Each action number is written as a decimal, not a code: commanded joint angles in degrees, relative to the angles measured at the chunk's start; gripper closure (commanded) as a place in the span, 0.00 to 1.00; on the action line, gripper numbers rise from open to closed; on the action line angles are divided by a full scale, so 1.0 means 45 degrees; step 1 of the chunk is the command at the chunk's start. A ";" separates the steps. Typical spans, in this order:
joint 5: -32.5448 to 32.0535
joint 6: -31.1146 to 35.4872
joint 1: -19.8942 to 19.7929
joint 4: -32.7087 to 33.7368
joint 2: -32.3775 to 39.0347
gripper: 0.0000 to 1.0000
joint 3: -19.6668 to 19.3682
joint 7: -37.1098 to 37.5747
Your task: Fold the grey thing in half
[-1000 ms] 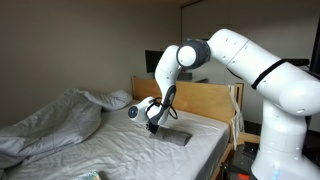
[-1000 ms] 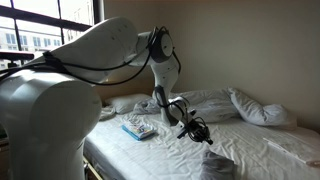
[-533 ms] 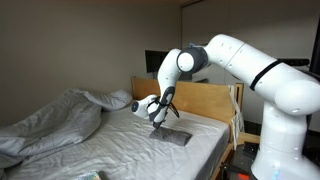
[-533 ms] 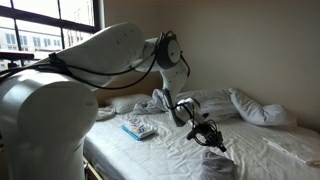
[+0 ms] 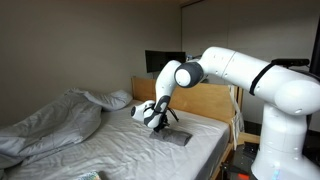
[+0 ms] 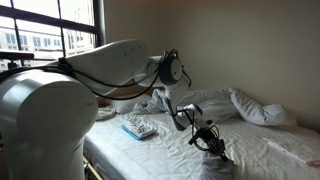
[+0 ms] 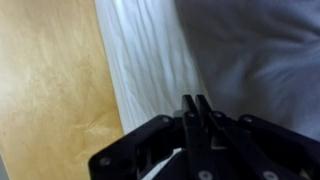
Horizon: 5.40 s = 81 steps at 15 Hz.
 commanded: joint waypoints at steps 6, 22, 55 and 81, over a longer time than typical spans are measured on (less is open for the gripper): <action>0.2387 -0.2252 0.0243 0.4628 0.3082 0.92 -0.0696 -0.2650; 0.3165 -0.2711 0.0756 0.6574 0.4045 0.92 -0.1627 -0.3074; 0.2921 -0.3177 0.1214 0.6007 0.4106 0.92 -0.1936 -0.2379; 0.4853 -0.2768 -0.0047 1.0629 0.3958 0.92 -0.1753 -0.6721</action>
